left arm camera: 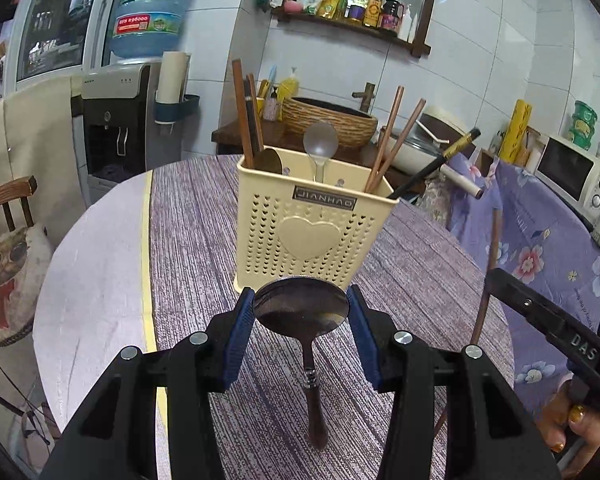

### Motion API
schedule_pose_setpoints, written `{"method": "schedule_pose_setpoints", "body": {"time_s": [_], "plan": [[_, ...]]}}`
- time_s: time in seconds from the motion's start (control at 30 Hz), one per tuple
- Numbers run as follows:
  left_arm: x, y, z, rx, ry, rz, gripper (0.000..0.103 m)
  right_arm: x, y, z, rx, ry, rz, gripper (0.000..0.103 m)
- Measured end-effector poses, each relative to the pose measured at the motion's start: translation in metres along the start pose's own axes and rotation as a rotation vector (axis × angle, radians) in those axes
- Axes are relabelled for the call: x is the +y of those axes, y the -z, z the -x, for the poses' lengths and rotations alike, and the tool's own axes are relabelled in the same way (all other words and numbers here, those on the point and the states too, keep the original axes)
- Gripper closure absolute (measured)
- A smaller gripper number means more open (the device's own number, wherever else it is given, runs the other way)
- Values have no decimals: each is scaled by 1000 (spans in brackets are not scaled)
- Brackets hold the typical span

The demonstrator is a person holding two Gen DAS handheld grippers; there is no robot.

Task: Organize utensils
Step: 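Lift the spoon and chopstick and carry them over the cream holder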

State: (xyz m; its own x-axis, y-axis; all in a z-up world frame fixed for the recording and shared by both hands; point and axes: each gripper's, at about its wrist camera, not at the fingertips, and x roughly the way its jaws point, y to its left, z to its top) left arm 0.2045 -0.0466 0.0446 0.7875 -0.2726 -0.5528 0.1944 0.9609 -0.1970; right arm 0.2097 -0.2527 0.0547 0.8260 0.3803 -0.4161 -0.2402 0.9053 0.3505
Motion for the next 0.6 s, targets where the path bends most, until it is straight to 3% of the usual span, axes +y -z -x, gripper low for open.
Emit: {"method": "schedule_pose_setpoints", "body": {"time_s": [0.6], "plan": [[15, -15, 12, -39, -7, 6, 57, 27, -16, 14, -51, -55, 59, 94]]}}
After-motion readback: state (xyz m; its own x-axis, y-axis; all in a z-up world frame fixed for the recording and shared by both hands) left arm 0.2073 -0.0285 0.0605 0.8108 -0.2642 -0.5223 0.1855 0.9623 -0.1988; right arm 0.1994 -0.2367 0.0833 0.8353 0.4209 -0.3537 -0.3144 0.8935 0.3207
